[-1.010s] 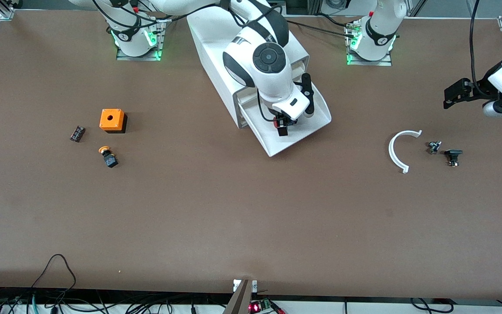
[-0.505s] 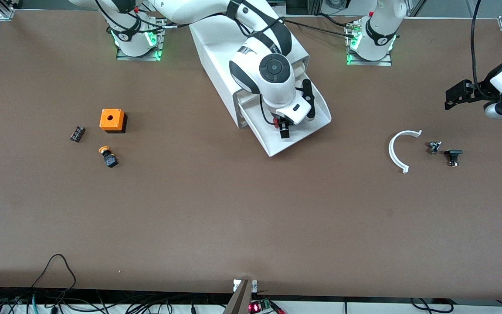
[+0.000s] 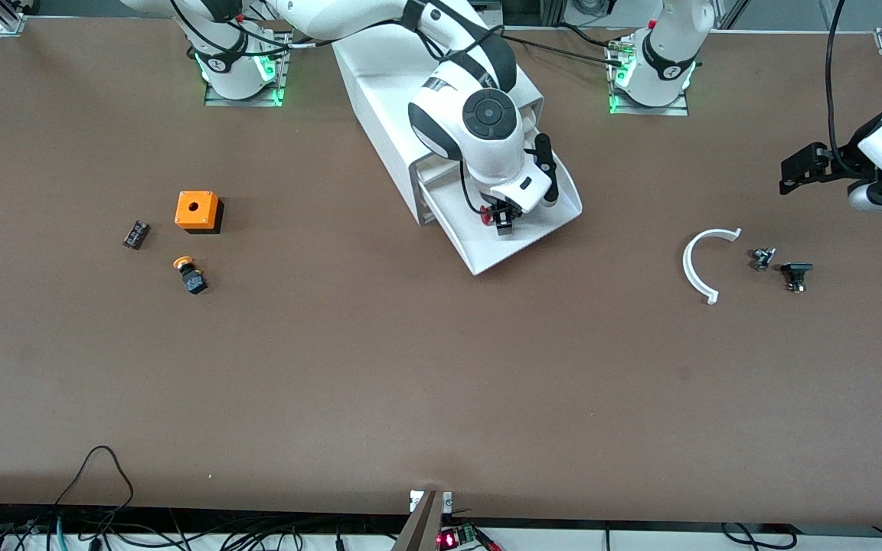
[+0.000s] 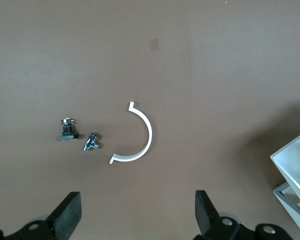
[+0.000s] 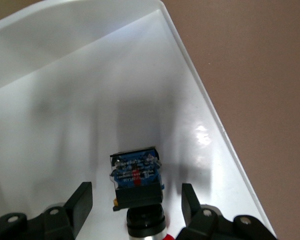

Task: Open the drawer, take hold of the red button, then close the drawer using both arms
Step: 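Grasp the red push button inside the drawer with the right gripper, then lift the red button out of the drawer with the right gripper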

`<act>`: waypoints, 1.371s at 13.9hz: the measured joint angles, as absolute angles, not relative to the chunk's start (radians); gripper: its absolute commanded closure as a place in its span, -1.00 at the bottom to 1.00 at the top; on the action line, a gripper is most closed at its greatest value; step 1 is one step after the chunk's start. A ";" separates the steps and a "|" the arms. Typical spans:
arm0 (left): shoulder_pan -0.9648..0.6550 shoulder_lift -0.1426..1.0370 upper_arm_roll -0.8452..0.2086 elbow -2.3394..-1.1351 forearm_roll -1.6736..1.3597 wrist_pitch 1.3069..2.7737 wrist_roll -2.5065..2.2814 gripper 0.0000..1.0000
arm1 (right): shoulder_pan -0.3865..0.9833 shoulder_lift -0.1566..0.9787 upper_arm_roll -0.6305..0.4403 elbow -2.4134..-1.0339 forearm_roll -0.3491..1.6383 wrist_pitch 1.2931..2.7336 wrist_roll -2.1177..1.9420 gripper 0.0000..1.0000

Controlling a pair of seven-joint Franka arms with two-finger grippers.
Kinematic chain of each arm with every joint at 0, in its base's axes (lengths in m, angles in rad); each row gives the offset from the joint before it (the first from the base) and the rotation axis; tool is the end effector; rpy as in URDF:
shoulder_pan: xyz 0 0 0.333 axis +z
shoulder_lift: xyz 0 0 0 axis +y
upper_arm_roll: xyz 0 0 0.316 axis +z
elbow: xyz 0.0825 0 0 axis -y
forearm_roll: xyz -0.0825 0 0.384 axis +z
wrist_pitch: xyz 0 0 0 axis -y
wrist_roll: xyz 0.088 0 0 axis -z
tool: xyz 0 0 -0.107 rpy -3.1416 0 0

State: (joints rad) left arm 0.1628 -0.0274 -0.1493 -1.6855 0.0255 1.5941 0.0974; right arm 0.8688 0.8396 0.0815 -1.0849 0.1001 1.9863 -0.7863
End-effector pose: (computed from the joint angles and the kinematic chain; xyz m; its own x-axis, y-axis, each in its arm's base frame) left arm 0.5445 0.0090 0.5873 0.9942 -0.0841 -0.0668 -0.0858 -0.9960 -0.0231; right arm 0.4614 0.6210 0.3276 -0.0929 0.9842 0.1506 0.9923 0.1040 -0.0670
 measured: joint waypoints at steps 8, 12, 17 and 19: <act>0.163 -0.027 -0.148 -1.680 0.026 1.594 0.097 -1.00 | 0.872 0.841 0.082 -1.073 0.091 1.988 -0.787 0.44; 0.163 -0.026 -0.147 -1.679 0.026 1.594 0.097 -1.00 | 0.874 0.820 0.081 -1.044 0.091 1.992 -0.774 0.45; 0.162 -0.020 -0.147 -1.679 0.025 1.606 0.097 -1.00 | 0.792 0.695 0.066 -1.049 0.089 1.982 -0.689 0.45; 0.160 0.001 -0.147 -1.679 0.025 1.633 0.096 -1.00 | 0.720 0.654 0.062 -1.077 0.089 1.993 -0.612 0.45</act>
State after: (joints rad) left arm 0.1603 0.0007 -0.1472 -1.6789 0.0253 1.6329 0.0963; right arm 0.7199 0.6535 0.0618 -1.0773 0.0891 1.9927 -0.6125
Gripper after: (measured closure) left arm 0.000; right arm 0.595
